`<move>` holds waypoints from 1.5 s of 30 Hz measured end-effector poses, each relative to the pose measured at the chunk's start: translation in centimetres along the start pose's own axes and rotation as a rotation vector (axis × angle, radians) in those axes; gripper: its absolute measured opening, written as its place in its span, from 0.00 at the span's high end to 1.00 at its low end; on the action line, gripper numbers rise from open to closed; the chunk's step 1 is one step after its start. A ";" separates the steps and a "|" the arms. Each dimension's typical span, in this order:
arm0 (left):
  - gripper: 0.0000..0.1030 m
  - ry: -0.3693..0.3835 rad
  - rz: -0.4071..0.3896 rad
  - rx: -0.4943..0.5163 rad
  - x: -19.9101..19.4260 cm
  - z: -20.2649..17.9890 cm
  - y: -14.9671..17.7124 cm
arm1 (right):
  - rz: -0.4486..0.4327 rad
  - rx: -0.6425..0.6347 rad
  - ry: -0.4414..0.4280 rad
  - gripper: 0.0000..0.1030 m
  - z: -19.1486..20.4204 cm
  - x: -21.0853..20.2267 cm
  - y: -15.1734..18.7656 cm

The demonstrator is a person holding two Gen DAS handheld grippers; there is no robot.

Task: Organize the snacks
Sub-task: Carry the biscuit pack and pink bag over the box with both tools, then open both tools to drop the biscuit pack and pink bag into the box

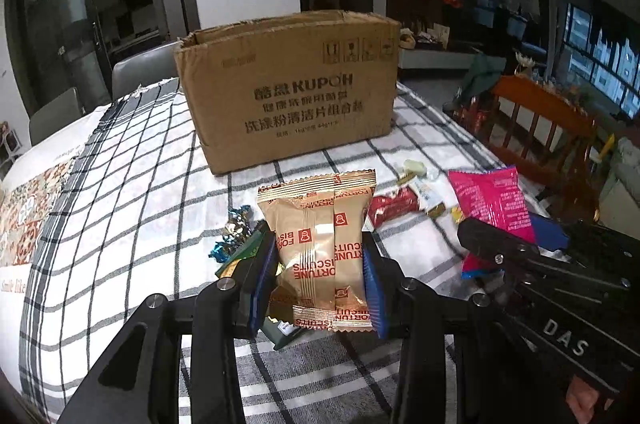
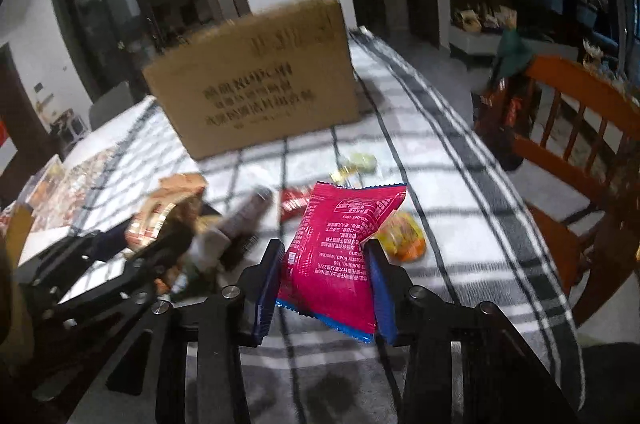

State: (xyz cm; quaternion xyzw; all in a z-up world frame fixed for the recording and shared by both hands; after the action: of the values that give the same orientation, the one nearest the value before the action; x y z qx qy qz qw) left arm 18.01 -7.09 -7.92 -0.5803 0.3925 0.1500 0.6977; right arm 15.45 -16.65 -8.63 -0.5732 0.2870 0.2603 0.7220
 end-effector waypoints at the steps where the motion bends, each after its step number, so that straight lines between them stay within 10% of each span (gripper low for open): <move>1: 0.62 0.004 -0.001 -0.005 -0.2 0.1 -0.3 | -0.016 -0.012 -0.014 0.59 0.4 -0.3 -0.6; 25: 0.62 -0.074 -0.264 -0.007 -4.0 6.6 -16.9 | -0.339 -0.086 -0.164 0.59 5.9 -2.7 -18.4; 40: 0.61 -0.002 -0.208 0.004 2.7 8.8 -23.6 | -0.189 -0.102 -0.179 0.59 5.6 5.6 -24.7; 45: 0.46 -0.022 -0.154 -0.033 5.4 9.6 -24.1 | -0.123 -0.053 -0.185 0.48 4.2 8.4 -25.3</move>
State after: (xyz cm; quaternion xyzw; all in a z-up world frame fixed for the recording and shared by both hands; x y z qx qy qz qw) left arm 41.13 -6.32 4.99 -0.6186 0.3366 0.1085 0.7016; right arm 39.65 -17.40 3.32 -0.5823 0.1762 0.2747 0.7446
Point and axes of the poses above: each gripper's, at about its wrist camera, not at the fingertips, and x roughly the way its jaws point, z to its left, y to its underside, the point moved 6 cm from there along x, roughly the way its jaws point, and after that the axes turned 3 degrees about z, right-handed, at the moved point
